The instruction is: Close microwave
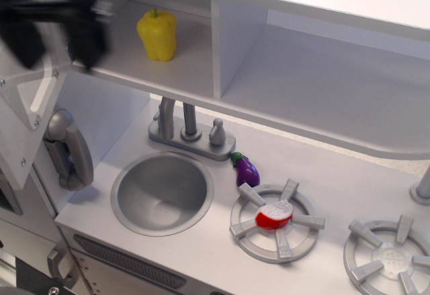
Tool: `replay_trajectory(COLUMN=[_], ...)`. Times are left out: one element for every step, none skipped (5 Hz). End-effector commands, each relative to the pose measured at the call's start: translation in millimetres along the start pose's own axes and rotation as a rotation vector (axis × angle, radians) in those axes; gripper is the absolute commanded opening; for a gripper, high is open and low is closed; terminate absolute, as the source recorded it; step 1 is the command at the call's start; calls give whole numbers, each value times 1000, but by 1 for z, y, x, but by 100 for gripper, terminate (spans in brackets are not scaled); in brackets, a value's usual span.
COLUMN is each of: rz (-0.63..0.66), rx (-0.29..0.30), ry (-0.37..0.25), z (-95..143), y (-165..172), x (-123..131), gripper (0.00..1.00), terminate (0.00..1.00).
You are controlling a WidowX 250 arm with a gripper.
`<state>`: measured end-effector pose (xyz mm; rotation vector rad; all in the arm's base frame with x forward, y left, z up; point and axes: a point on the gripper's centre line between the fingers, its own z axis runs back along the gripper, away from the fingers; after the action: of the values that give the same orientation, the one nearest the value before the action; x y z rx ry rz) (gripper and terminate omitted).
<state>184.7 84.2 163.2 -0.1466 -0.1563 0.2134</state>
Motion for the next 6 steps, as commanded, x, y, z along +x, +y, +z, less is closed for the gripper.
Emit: replay_trajectory(rz=[-12,-4,49,77,87,121], rx=[39,103,183,214,215,190], ry=[-95,-121,-118,-93,-93,-107], z=[33,41,48,37,20,7], y=[49,72,89,98,100,92], x=[8,10,13,16,26,42], gripper=[100,100,100,100,100,100], terminate=[0,0,0,0,0,0])
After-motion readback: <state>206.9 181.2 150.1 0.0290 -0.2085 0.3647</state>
